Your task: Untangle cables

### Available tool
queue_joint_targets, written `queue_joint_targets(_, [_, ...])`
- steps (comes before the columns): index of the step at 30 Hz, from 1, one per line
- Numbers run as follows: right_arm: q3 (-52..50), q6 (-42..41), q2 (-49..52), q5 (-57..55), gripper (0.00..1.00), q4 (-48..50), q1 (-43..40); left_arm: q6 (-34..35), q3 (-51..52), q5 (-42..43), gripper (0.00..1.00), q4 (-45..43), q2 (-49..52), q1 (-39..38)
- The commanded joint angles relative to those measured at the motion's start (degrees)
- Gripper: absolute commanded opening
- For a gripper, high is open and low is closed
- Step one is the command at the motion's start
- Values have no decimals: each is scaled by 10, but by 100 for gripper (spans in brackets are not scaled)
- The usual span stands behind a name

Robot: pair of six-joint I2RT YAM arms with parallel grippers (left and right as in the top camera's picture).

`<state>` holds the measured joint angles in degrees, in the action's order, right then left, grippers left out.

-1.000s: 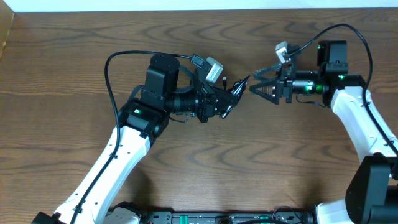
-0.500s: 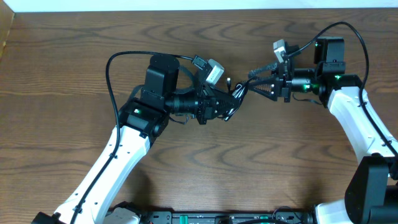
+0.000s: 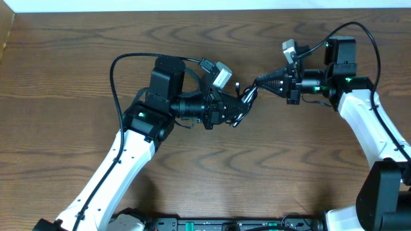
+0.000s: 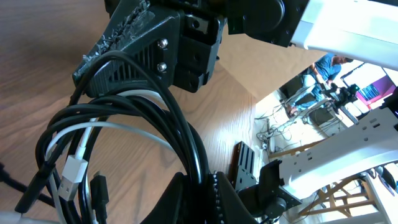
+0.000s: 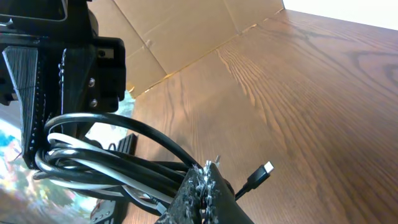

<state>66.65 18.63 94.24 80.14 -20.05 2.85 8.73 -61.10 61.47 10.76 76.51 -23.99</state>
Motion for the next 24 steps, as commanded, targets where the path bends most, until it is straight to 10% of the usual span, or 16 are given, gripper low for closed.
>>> queue_joint_targets(1, [0,3,-7,15,1,6,14,-12,-1,23,8,-1,2,1])
queue_joint_targets(3, [0,3,-7,14,70,11,16,-10,-1,27,8,-1,2,1])
queue_joint_targets(4, [0,3,-7,14,86,13,17,-10,-1,28,8,-1,2,1])
queue_joint_targets(9, [0,2,-7,20,99,18,17,-11,-1,37,8,-1,2,2])
queue_joint_targets(14, [0,3,-7,45,89,16,18,-12,-1,37,8,-1,2,2])
queue_joint_targets(18, [0,3,-7,44,1,17,23,-12,-1,37,8,-1,2,2])
queue_joint_targets(24, [0,29,-7,45,1,19,40,-12,-1,37,8,-1,2,2])
